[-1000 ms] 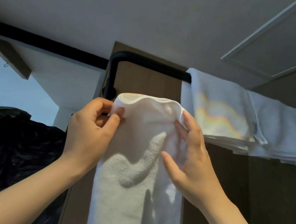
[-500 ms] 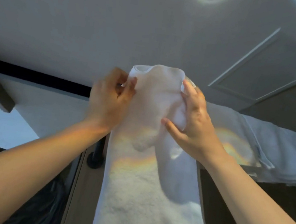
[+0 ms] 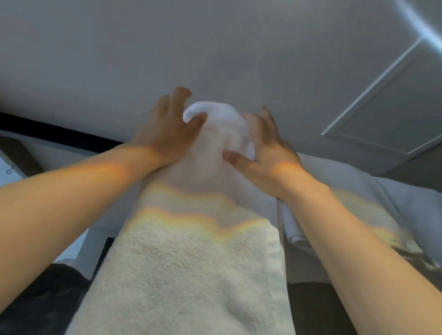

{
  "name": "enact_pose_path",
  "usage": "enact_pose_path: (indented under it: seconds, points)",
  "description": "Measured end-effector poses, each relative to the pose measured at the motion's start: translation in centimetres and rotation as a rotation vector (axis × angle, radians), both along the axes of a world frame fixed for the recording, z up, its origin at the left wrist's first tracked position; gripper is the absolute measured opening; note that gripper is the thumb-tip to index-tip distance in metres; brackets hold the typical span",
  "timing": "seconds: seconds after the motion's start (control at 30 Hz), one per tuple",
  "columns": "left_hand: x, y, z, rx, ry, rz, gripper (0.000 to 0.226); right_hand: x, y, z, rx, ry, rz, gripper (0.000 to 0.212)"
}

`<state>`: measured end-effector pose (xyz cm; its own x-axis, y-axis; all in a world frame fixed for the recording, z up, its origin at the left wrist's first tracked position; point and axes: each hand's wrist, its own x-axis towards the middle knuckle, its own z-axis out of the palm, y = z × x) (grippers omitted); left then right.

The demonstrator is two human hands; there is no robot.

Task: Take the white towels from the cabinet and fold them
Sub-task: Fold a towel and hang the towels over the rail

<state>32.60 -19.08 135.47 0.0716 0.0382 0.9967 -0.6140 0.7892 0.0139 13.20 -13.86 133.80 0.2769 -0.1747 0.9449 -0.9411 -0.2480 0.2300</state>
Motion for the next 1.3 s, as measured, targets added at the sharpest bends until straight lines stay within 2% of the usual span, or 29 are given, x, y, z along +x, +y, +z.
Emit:
enact_pose_path:
  seconds: [0.07,0.1,0.17,0.27,0.33,0.4,0.5,0.6,0.8,1.0,1.17,1.3]
  points:
    - [0.3,0.0,-1.0,0.01,-0.098,0.106,0.041,0.3,0.2,-0.2,0.014,0.09,-0.127,0.053]
    - [0.5,0.1,-1.6,0.008,-0.123,0.15,0.037,0.4,0.3,-0.3,0.026,0.107,-0.155,0.048]
    - [0.8,0.6,-3.0,0.017,-0.097,0.172,0.037,0.6,0.7,-0.4,0.058,0.108,-0.159,0.046]
    - [1.0,1.5,-5.8,0.022,0.029,0.131,0.051,0.8,1.3,-0.6,0.083,0.111,-0.163,0.047]
    - [1.1,2.1,-7.4,0.118,0.096,0.092,0.057,0.7,1.5,-0.7,0.101,0.11,-0.148,0.047]
    - [1.1,2.5,-8.3,0.307,0.101,-0.003,0.057,0.7,1.6,-0.9,0.124,0.107,-0.121,0.048]
    - [0.9,2.6,-8.9,0.508,0.095,-0.337,0.043,0.9,1.7,-1.3,0.143,0.092,-0.086,0.05]
    - [0.7,2.6,-9.0,0.476,0.132,-0.499,0.023,1.1,1.3,-1.7,0.111,0.103,-0.098,0.051]
    - [0.8,3.0,-9.0,0.41,0.179,-0.576,0.02,0.6,1.0,-1.3,0.123,0.072,0.02,0.051]
    - [1.8,3.2,-8.6,0.328,0.246,-0.583,0.018,1.5,1.2,-1.1,0.109,0.045,0.289,0.04]
    - [2.8,2.8,-8.7,0.352,0.219,-0.6,0.022,2.2,0.3,-1.5,0.114,0.002,0.2,0.049]
    - [3.1,2.6,-8.1,0.345,0.202,-0.598,0.033,2.3,0.3,-1.1,0.118,-0.009,0.178,0.042]
